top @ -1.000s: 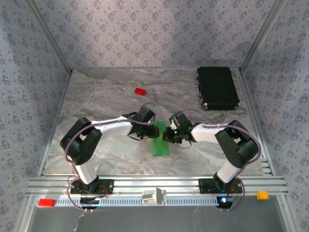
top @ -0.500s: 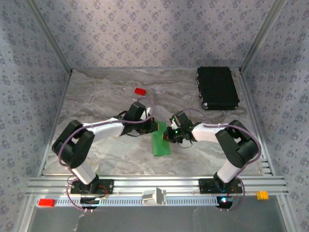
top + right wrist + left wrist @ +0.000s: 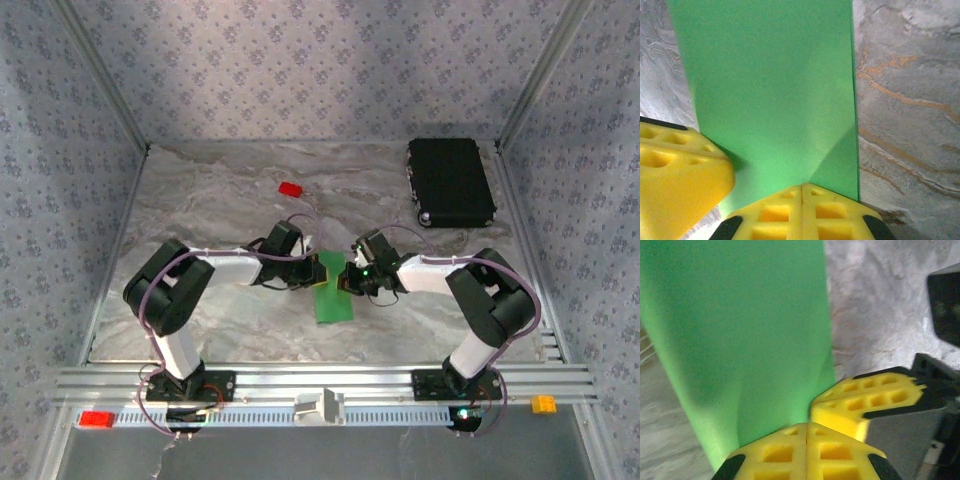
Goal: Fold a paper plane with a square sheet of paper (pick it up from the middle)
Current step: Hold the square sheet of paper at the center of the table, then first fold the square sheet of paper in half at the center of the table.
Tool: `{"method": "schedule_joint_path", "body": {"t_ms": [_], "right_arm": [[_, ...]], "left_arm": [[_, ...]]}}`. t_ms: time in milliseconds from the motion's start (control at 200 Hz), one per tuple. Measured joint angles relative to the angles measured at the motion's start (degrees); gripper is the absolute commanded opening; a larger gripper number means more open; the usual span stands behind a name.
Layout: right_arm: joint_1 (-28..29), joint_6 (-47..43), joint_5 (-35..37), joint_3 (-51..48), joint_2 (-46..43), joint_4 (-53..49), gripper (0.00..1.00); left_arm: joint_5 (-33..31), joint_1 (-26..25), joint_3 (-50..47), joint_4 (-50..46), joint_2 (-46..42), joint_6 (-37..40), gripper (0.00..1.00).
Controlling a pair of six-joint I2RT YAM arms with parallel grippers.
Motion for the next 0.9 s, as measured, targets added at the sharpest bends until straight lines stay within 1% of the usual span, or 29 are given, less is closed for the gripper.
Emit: {"method": "schedule_joint_path", "body": {"t_ms": [165, 295, 410, 670, 810, 899], "right_arm": [[0.02, 0.07, 0.0, -0.02, 0.02, 0.15, 0.03], [0.02, 0.33, 0.04, -0.02, 0.02, 0.2, 0.03], [0.07, 0.5, 0.2, -0.02, 0.02, 0.2, 0.03], [0.07, 0.5, 0.2, -0.02, 0.02, 0.2, 0.03], [0.09, 0.52, 0.22, -0.02, 0.02, 0.2, 0.03], [0.09, 0.79, 0.22, -0.04, 0.02, 0.22, 0.03]], "left_arm": [[-0.9, 0.39, -2.4, 1.09, 0.83, 1.77, 0.0], [-0.15, 0.92, -4.0, 4.22, 0.83, 2.25, 0.0], [0.24, 1.03, -4.09, 4.48, 0.83, 2.54, 0.0], [-0.68, 2.27, 0.81, -1.7, 0.26, 4.94, 0.0], [-0.52, 3.34, 2.93, -1.75, 0.66, 5.79, 0.0], [-0.35, 3.76, 2.99, -1.55, 2.4, 5.9, 0.0]]}}
